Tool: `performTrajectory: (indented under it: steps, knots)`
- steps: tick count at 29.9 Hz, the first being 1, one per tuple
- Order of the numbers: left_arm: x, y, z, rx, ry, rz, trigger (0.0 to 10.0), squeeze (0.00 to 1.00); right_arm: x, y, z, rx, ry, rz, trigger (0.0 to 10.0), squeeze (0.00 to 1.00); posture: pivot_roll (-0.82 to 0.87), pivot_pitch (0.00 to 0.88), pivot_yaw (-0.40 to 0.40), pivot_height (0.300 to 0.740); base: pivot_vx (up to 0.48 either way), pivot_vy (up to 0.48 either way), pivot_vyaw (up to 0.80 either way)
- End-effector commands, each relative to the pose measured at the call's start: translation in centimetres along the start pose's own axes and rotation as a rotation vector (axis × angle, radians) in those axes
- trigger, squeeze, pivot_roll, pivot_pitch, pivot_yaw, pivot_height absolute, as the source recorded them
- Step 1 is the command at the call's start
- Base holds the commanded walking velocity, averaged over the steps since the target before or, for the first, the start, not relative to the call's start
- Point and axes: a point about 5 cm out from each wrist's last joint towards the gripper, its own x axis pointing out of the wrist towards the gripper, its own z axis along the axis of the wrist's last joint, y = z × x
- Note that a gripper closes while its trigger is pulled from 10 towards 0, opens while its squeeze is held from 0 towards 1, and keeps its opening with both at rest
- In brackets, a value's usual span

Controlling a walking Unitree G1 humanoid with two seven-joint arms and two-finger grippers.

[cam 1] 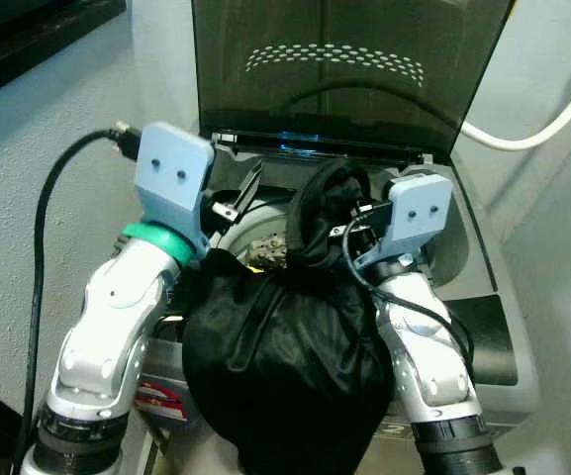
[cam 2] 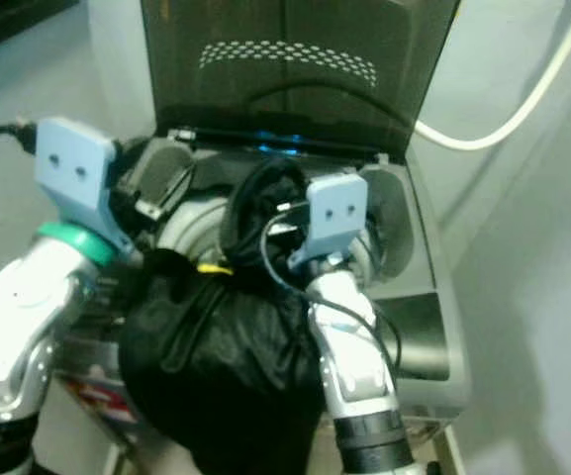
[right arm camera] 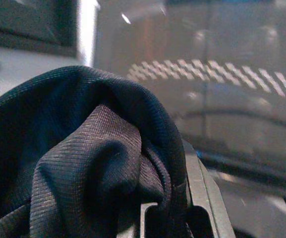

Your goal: Clothes washing

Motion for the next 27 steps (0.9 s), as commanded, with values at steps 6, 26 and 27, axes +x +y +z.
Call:
performTrajectory:
  steps: [6, 26, 27]
  knots:
    - [1.3, 0.3, 1.1, -0.017, -0.058, -0.017, 10.0, 0.00, 2.7, 1.2, 4.3, 0.031, -0.192, 0.078, 10.0, 0.00, 0.07, 0.066, 0.035, 0.740, 0.000, 0.000, 0.00]
    - [-0.3, 0.2, -0.7, -0.074, 0.019, 0.006, 10.0, 0.00, 1.7, 0.6, 2.6, 0.052, -0.126, 0.046, 10.0, 0.00, 0.08, 0.066, 0.027, 0.740, 0.000, 0.264, 0.00]
    - [-0.3, 0.2, -0.7, -0.074, 0.019, 0.006, 10.0, 0.00, 1.7, 0.6, 2.6, 0.052, -0.126, 0.046, 10.0, 0.00, 0.08, 0.066, 0.027, 0.740, 0.000, 0.000, 0.00]
